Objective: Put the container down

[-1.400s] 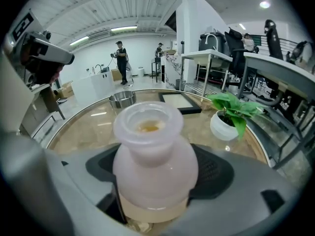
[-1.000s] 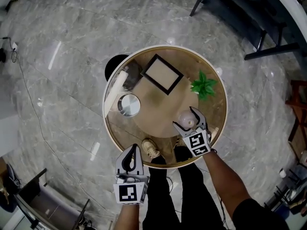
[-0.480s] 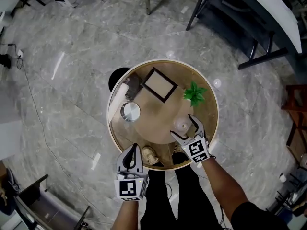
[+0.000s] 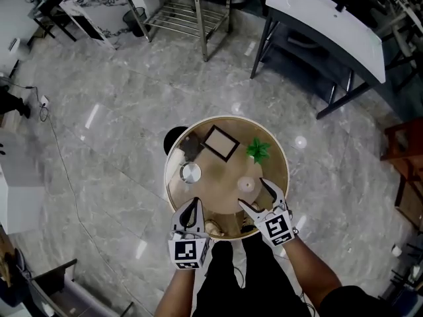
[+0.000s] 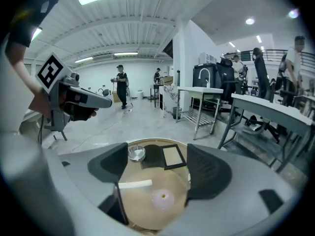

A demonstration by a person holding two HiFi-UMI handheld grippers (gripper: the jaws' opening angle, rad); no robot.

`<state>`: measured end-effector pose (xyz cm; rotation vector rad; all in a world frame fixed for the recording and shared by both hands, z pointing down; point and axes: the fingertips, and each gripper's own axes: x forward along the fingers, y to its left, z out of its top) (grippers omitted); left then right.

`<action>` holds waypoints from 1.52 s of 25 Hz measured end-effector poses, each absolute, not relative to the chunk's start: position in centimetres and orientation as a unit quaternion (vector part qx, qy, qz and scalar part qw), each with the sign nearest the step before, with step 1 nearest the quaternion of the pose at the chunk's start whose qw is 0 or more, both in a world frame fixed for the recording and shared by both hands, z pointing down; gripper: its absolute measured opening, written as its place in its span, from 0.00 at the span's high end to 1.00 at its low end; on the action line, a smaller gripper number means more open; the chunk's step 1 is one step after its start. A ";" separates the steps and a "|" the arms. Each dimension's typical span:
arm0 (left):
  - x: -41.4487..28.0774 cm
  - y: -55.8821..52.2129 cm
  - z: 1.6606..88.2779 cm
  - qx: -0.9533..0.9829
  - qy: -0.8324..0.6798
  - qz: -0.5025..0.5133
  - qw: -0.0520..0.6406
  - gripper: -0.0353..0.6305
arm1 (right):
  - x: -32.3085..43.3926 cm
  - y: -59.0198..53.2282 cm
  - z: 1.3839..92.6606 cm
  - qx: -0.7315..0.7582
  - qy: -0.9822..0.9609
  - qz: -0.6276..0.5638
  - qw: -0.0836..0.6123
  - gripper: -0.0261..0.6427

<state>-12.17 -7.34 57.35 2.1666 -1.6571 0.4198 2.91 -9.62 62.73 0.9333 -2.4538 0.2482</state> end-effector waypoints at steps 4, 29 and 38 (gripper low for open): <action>-12.1 -7.8 53.6 0.779 -0.586 0.142 0.172 0.95 | 3.1 -8.9 56.4 0.360 -0.901 0.064 0.231 0.55; -13.0 -6.1 40.4 0.788 -0.599 0.079 0.116 0.96 | 3.2 -7.0 36.4 0.435 -0.892 -0.049 0.117 0.97; -12.3 -5.7 40.0 0.787 -0.599 0.074 0.123 0.95 | 3.7 -6.8 36.5 0.435 -0.892 -0.044 0.115 0.97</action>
